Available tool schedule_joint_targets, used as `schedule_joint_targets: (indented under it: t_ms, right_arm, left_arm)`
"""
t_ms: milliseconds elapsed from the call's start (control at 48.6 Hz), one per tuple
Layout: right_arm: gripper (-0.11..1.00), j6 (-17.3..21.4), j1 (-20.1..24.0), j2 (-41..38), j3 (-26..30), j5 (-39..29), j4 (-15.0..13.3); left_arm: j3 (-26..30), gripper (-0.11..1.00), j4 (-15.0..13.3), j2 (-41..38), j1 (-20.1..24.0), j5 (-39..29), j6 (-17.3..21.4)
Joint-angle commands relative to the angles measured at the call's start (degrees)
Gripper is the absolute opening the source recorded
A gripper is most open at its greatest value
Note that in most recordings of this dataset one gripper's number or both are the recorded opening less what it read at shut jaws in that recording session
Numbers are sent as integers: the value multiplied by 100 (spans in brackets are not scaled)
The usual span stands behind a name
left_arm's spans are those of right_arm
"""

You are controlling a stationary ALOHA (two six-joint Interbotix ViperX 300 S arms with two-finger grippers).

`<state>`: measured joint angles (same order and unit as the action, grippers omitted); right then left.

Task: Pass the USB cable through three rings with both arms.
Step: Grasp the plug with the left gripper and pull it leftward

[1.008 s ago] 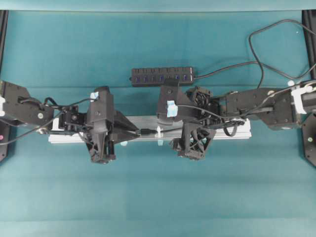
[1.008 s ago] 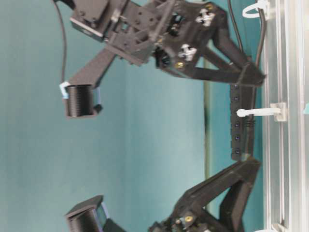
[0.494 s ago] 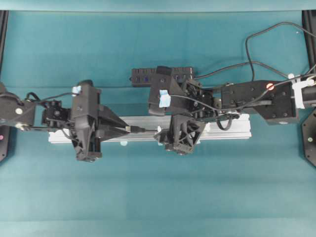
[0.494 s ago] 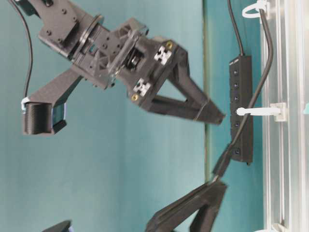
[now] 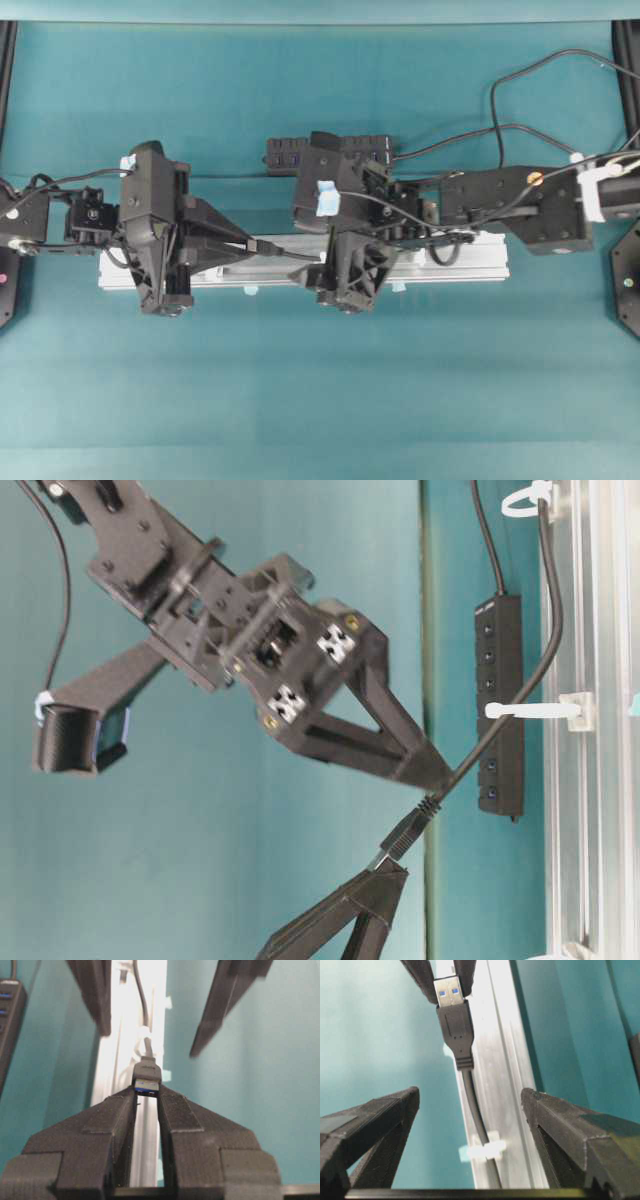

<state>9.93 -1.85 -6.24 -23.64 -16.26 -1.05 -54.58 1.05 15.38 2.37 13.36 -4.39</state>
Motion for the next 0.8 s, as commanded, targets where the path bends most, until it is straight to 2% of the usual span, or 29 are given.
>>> schedule_joint_targets:
  t_ms: [0, 165, 226, 309, 432, 514, 617, 782]
  right_arm:
    - [77, -9, 18, -44, 176, 132, -9]
    - [76, -9, 0, -185, 290, 211, -9]
    - [72, -26, 0, -202, 308, 211, -9]
    - [55, -88, 18, -202, 325, 211, -18]
    - [19, -220, 44, -202, 316, 211, -18]
    - [4, -290, 53, -202, 325, 211, -18]
    - [-6, -308, 62, -202, 325, 211, -18]
    - [-8, -308, 70, -211, 360, 193, -18]
  left_arm:
    - [53, 16, 9, 70, 0, 26, 0]
    - [53, 16, 9, 79, 0, 26, -9]
    - [53, 16, 9, 79, 0, 18, -9]
    - [53, 16, 9, 70, 0, -62, -9]
    - [53, 16, 9, 79, 0, -211, -18]
    - [53, 16, 9, 79, 0, -272, -18]
    - [53, 16, 9, 79, 9, -290, -18]
    - [53, 16, 9, 70, 9, -290, -18]
